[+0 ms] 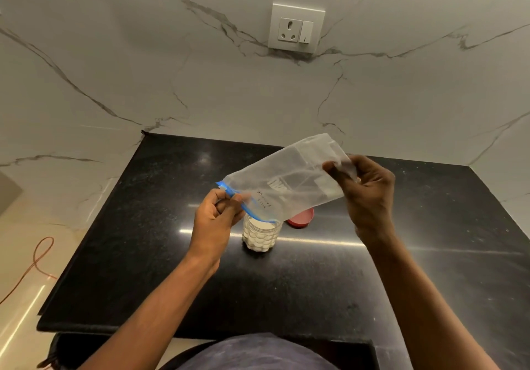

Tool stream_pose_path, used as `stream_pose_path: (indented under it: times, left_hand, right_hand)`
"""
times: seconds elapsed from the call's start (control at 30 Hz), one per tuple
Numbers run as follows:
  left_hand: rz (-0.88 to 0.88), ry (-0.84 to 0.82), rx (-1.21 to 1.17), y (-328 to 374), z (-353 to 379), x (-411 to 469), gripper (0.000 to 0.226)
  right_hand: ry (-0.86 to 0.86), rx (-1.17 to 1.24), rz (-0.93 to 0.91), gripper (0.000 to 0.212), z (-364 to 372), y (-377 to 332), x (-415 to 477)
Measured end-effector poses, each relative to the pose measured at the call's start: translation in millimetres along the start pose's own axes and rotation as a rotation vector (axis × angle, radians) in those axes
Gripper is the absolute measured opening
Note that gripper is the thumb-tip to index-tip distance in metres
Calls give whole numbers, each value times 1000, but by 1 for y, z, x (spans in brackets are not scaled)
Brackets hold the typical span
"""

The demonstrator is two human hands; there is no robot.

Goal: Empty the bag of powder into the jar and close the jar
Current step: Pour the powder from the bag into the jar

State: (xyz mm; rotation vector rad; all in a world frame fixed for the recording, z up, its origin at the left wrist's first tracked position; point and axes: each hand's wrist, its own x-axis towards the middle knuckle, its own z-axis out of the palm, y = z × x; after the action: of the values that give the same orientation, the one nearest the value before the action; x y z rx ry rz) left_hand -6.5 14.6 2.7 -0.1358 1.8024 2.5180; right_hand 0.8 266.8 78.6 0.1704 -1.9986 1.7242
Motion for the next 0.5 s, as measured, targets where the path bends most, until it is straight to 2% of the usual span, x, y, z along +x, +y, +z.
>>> stream_pose_path:
  times: [0.1, 0.13, 0.23, 0.27, 0.33, 0.37, 0.43, 0.5]
  left_hand:
    - [-2, 10, -3, 2, -2, 2, 39]
    - [8, -1, 2, 3, -3, 2, 40]
    - [37, -32, 31, 4, -1, 0, 39]
    - [39, -32, 37, 4, 1, 0, 35]
    - [37, -17, 44, 4, 2, 1, 29]
    - [38, -15, 47, 4, 1, 2, 28]
    - [43, -19, 59, 4, 0, 3, 28]
    - [58, -21, 73, 5, 0, 3, 23]
  right_hand:
    - [-159, -71, 15, 9, 4, 8, -7]
    - [-130, -51, 24, 10, 2, 8, -7]
    - [112, 43, 47, 14, -9, 6, 0]
    - [133, 27, 42, 15, -9, 7, 0]
    - [58, -60, 34, 13, -5, 11, -5]
    - [18, -111, 28, 20, -3, 12, -7]
    - [-6, -187, -1, 52, -7, 11, -5]
    - [12, -220, -64, 65, -12, 7, 1]
